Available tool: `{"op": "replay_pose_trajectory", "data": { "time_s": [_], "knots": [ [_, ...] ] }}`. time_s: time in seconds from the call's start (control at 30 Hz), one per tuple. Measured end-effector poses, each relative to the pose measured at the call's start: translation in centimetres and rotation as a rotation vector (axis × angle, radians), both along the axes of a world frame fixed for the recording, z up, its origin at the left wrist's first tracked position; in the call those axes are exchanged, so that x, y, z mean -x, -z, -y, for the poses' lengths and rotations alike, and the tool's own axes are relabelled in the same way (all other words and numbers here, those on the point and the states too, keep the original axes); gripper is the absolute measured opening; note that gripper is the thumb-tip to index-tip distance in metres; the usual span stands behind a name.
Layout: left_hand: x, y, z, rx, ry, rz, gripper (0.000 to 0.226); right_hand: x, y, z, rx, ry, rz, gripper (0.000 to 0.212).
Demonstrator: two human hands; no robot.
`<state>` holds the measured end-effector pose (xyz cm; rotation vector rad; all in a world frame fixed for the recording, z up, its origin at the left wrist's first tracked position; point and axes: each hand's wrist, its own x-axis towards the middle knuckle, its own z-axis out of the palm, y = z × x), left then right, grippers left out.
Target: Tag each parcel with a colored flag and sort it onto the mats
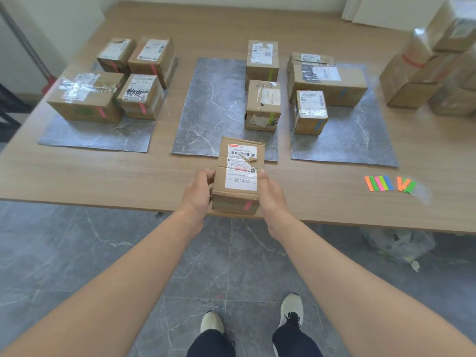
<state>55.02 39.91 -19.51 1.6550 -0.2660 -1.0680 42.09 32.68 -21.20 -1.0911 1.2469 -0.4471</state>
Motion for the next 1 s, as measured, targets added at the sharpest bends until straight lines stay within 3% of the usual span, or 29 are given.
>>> {"op": "replay_pose_trajectory", "data": {
  "time_s": [0.2, 0.5, 0.67, 0.8, 1.0],
  "knots": [
    [-1.7, -4.3, -0.7, 0.062, 0.018, -0.011, 0.041, -2.3, -4.0, -0.8, 0.055, 0.06, -0.029, 0.049],
    [-6.9, -15.5, -2.8, 0.161, 0.084, 0.024, 0.042, -6.5, -16.4, -1.6, 0.276, 0.048, -0.124, 0.056],
    [-11.0, -22.0, -4.4, 0.184, 0.106, 0.032, 0.048, -9.4, -23.9, -2.4, 0.354, 0.046, -0.125, 0.039],
    [-13.4, -26.1, -5.5, 0.208, 0.093, 0.034, 0.047, -11.9, -28.1, -3.1, 0.404, -0.021, -0.175, 0.059],
    [-16.6, -30.1, -5.6, 0.241, 0.053, 0.03, 0.051, -16.4, -31.6, -1.9, 0.401, -0.053, -0.15, 0.067]
  ]
}}
